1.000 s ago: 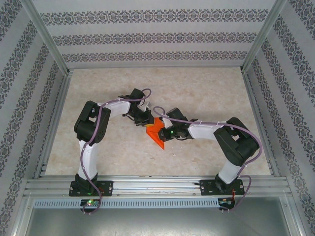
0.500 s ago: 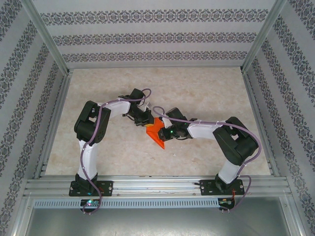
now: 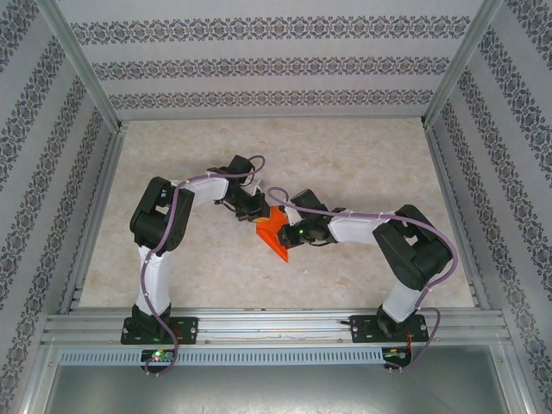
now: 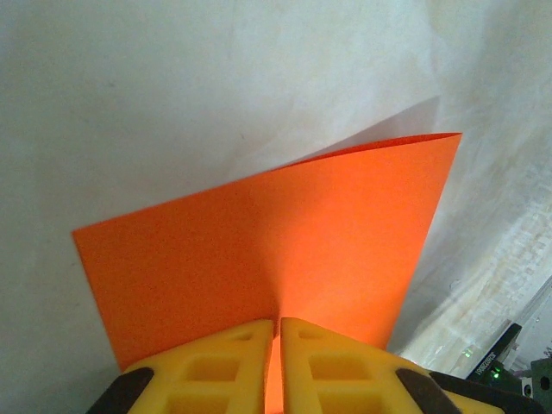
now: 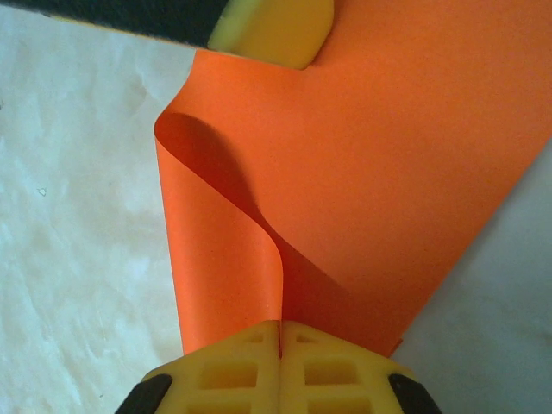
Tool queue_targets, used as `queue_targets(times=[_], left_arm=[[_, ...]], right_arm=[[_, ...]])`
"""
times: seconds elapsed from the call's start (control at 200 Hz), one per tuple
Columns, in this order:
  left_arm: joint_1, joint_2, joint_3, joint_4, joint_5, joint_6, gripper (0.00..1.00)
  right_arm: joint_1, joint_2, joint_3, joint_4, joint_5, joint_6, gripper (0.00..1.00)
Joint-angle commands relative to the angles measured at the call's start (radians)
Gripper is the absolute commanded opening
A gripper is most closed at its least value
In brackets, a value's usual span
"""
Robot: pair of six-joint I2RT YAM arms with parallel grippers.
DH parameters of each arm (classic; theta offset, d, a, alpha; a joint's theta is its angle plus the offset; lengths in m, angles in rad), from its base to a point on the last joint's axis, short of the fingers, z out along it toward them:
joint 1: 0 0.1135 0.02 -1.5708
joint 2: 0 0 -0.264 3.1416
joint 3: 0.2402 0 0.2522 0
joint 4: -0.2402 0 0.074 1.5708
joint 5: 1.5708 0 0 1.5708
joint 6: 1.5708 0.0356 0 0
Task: Fold a paper plane with a square sheet of paper (fold left side to right side)
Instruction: Third fold the triangle at the center of the table.
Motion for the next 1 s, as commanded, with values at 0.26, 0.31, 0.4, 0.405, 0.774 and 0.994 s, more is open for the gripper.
queue_targets(times=[0.26, 0.31, 0.4, 0.405, 0.774, 0.994], left_arm=[[-0.016, 0.039, 0.0, -0.1, -0.086, 0.016, 0.17], [-0.016, 0.039, 0.0, -0.102, -0.086, 0.016, 0.17], [-0.017, 0.038, 0.001, -0.102, -0.087, 0.016, 0.17], [-0.017, 0.038, 0.001, -0.102, -0.087, 0.016, 0.17], [-0.017, 0.042, -0.006, -0.099, -0.09, 0.016, 0.17], [-0.017, 0.04, -0.006, -0.1, -0.09, 0.019, 0.17]], right_arm=[[-0.002, 0.039, 0.016, -0.022, 0.017, -0.015, 0.0], [-0.002, 0.038, 0.019, -0.021, 0.016, -0.015, 0.0], [-0.002, 0.029, 0.028, -0.026, 0.011, -0.015, 0.0], [-0.002, 0.028, 0.029, -0.026, 0.01, -0.015, 0.0], [0.002, -0.008, 0.05, -0.042, -0.004, -0.02, 0.0], [0.004, 0.022, 0.055, -0.042, 0.0, -0.019, 0.0]])
